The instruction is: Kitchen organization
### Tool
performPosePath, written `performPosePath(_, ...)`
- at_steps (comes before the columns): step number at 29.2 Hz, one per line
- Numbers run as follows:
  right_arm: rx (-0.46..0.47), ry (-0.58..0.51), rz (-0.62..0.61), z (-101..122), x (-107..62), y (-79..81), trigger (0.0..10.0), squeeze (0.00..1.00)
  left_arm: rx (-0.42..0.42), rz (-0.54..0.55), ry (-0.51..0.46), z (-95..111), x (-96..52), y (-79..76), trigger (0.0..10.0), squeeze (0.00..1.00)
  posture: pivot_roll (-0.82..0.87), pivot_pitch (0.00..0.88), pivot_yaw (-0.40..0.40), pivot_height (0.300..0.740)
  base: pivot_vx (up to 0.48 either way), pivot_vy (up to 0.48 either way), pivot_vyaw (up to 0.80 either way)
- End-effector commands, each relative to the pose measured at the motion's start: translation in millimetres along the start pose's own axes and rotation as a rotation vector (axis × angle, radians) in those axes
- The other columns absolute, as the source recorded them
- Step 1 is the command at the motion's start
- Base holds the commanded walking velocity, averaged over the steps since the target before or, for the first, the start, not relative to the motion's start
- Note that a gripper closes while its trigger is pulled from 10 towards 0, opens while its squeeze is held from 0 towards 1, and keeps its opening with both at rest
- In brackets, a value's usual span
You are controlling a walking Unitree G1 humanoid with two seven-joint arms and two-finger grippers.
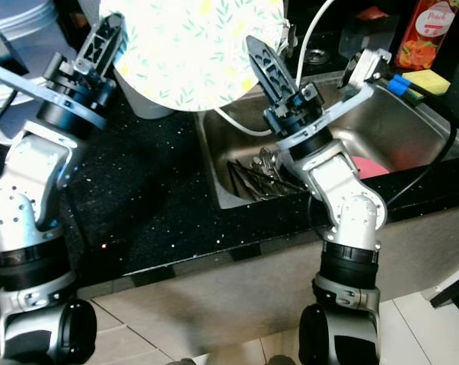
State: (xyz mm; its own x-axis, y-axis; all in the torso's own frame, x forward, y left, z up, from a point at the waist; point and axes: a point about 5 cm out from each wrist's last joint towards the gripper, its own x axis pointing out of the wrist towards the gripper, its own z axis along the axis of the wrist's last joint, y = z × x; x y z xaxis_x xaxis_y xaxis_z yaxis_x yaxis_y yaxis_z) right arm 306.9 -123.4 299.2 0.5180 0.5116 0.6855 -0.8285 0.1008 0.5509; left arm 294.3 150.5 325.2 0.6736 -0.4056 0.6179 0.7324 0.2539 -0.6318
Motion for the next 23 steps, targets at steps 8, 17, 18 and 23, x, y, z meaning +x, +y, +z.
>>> performPosePath(8,0.001,0.004,0.021,-1.8,0.3,2.7,0.0,0.00,0.148,0.048,0.039,-6.2,1.2,0.4,10.0,0.00,-0.01,0.007,0.073,0.740,0.000,0.000,0.00)
performPosePath(17,-0.050,-0.027,-0.099,5.1,2.0,-13.2,10.0,0.00,0.157,0.098,0.062,-7.9,-6.3,6.7,10.0,0.00,-0.01,0.008,0.076,0.740,0.000,0.000,0.00)
performPosePath(18,-0.050,-0.027,-0.099,5.1,2.0,-13.2,10.0,0.00,0.157,0.098,0.062,-7.9,-6.3,6.7,10.0,0.00,-0.01,0.008,0.076,0.740,0.000,0.000,0.00)
performPosePath(23,-0.094,-0.097,-0.233,19.4,0.1,-31.6,10.0,0.00,0.178,0.162,0.049,-6.6,-19.6,15.4,10.0,0.00,0.00,0.005,0.075,0.740,0.000,0.000,0.00)
